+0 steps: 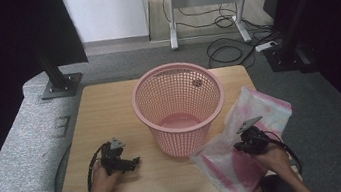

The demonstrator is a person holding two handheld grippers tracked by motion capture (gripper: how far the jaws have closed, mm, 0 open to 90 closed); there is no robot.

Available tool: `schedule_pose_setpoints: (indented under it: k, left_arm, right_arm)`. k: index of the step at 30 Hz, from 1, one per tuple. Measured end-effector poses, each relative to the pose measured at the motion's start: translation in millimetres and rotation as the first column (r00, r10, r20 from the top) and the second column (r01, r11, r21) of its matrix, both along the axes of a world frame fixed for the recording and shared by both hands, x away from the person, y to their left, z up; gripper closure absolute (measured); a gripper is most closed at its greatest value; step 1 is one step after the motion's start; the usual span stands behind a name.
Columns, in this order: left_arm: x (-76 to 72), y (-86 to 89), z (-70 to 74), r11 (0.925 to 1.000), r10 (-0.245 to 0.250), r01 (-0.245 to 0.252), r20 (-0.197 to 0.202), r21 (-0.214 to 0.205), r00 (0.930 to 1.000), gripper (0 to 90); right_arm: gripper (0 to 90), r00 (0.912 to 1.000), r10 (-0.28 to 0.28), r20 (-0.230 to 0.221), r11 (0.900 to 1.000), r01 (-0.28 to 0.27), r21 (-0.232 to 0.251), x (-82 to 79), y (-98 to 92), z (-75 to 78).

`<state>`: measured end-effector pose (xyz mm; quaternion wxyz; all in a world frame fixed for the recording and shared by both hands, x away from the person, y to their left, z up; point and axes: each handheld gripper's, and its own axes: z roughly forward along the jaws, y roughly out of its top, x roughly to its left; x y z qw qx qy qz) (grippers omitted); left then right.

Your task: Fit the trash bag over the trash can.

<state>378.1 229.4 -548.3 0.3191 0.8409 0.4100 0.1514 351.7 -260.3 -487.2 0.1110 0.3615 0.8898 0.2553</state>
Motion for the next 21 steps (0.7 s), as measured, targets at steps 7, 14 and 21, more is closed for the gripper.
schedule_pose_setpoints:
  k: [7, 14, 21]
  left_arm:
    - [0.0, 0.0, 0.0, 1.0000, 0.000, 0.000, 0.000, 0.000, 1.0000, 0.0]
    - [0.0, 0.0, 0.0, 1.0000, 0.000, 0.000, 0.000, 0.000, 1.0000, 0.0]
    - [0.0, -0.1, -0.1, 1.0000, 0.001, -0.001, 0.000, -0.001, 1.0000, 0.0]
  right_arm:
    - [89.6, 0.9994, -0.035, 0.004, 0.9993, 0.035, 0.013, 15.9, -15.7, 26.5]
    - [89.5, 0.9978, -0.063, 0.018, 0.9980, 0.064, -0.006, 28.6, -25.3, 45.2]
    - [89.6, 0.9949, -0.094, 0.036, 0.9951, 0.095, -0.027, 44.5, -34.3, 71.1]
